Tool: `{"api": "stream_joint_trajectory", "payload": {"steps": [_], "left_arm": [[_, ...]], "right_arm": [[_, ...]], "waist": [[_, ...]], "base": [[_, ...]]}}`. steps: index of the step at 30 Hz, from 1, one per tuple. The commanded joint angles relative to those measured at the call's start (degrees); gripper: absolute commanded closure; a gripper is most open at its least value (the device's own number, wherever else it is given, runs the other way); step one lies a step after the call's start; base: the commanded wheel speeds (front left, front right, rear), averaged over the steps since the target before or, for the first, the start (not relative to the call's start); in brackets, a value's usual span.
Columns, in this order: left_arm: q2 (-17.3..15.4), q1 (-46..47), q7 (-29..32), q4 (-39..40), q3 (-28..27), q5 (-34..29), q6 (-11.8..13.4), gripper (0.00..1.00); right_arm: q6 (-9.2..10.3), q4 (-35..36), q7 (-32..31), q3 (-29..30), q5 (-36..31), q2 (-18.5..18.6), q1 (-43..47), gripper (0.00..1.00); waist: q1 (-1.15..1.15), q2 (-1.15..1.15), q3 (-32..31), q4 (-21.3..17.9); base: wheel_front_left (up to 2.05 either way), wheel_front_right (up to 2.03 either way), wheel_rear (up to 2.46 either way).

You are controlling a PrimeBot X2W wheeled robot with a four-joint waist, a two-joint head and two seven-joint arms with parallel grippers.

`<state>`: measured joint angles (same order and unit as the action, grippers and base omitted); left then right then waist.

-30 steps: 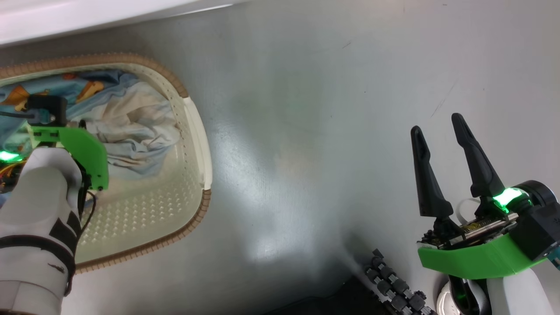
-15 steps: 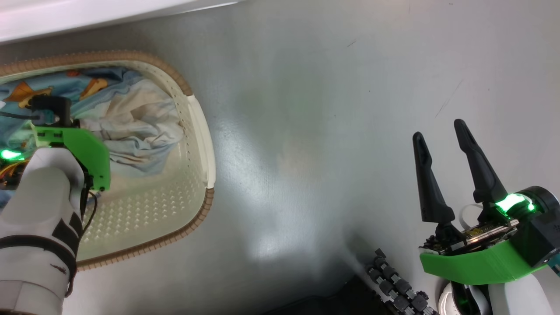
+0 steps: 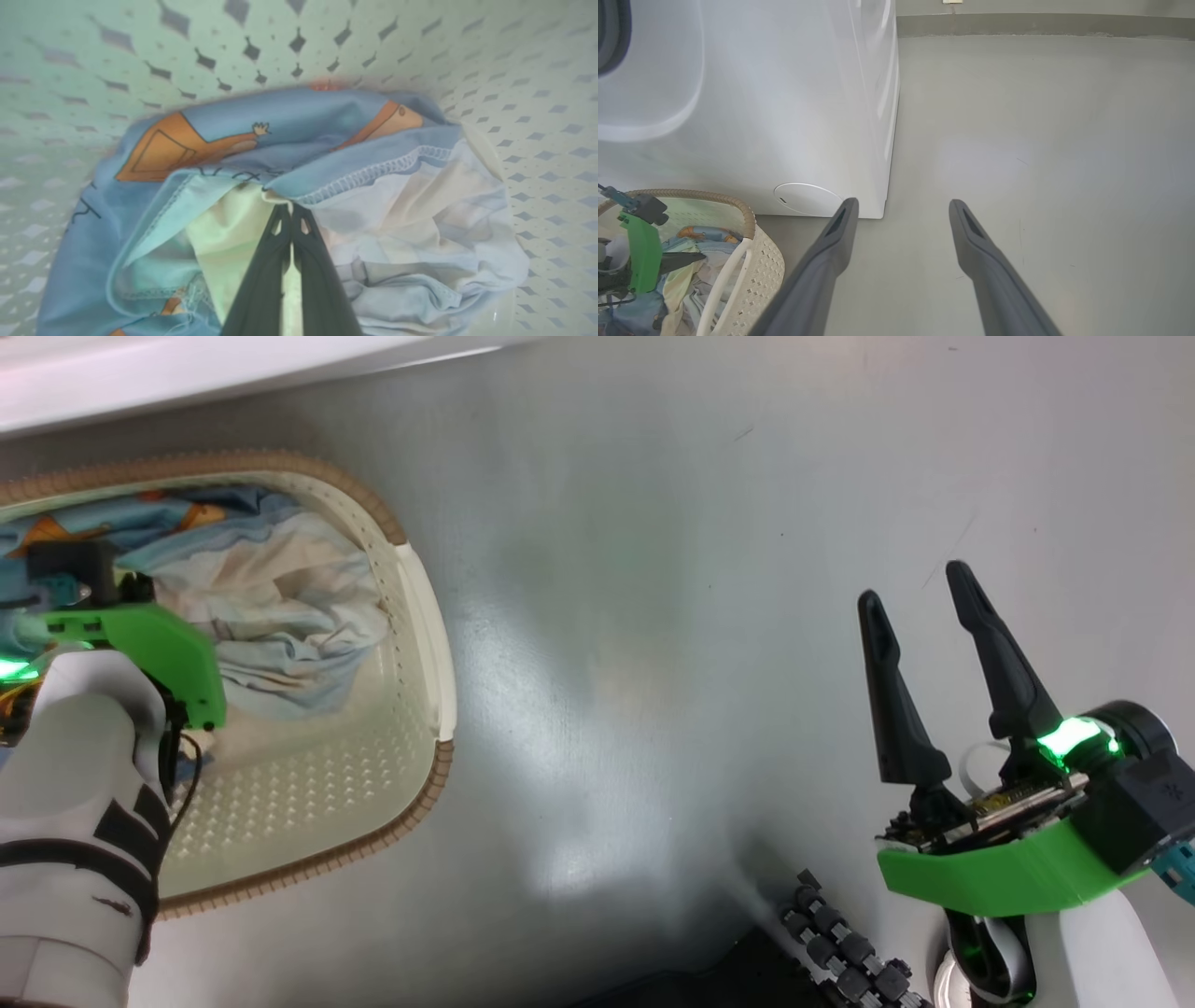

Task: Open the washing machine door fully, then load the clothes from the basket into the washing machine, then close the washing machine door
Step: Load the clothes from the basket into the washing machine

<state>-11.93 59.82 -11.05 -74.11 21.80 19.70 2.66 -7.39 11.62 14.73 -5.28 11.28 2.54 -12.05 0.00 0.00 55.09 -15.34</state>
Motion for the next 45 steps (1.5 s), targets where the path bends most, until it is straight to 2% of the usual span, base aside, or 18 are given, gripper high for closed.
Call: {"api": "stream_joint_trajectory", "payload": {"steps": [1,8,19,25,33,43,45], "left_arm": [[-2.08,-2.44,-1.11,0.16,-1.24,0.81,-0.21,1.00],[-0.64,-7.73,-3.85,3.15,-3.71,3.44,-0.34,1.00],[1.94,-25.89,-3.94,27.44,-10.81,1.27,2.65,1.00],[3.75,-34.52,-3.94,35.90,-14.27,-0.87,2.95,1.00],[7.58,-49.40,-3.95,48.55,-20.05,-3.81,2.72,1.00],[8.98,-60.46,-3.95,58.88,-19.91,-5.07,3.36,1.00],[9.02,-63.08,-3.95,61.15,-19.10,-4.17,4.28,1.00]], "right_arm": [[-0.10,0.76,0.27,-1.34,1.22,0.33,1.11,0.00],[-0.10,-0.31,0.27,-0.82,1.91,0.33,0.31,0.00],[-0.10,-2.75,0.27,-0.45,1.82,0.33,0.23,0.00],[-0.10,-4.40,0.27,-0.45,1.92,0.33,1.58,0.00],[-0.10,-7.47,0.27,0.20,2.27,0.33,7.25,0.00],[-0.10,-9.09,0.27,1.05,2.36,0.33,13.50,0.00],[-0.10,-9.52,0.27,0.65,2.06,0.33,15.17,0.00]], "waist": [[0.00,0.00,-0.48,0.15],[0.00,0.00,-4.72,2.28],[0.00,0.00,-15.93,6.79],[0.00,0.00,-22.62,8.04],[0.00,0.00,-35.81,9.29],[0.00,0.00,-46.94,11.47],[0.00,0.00,-50.06,12.02]], "base": [[0.00,0.00,0.00],[0.00,0.00,0.00],[0.00,0.00,0.00],[0.00,0.00,0.00],[0.00,0.00,0.00],[0.00,0.00,0.00],[0.00,0.00,0.00]]}}
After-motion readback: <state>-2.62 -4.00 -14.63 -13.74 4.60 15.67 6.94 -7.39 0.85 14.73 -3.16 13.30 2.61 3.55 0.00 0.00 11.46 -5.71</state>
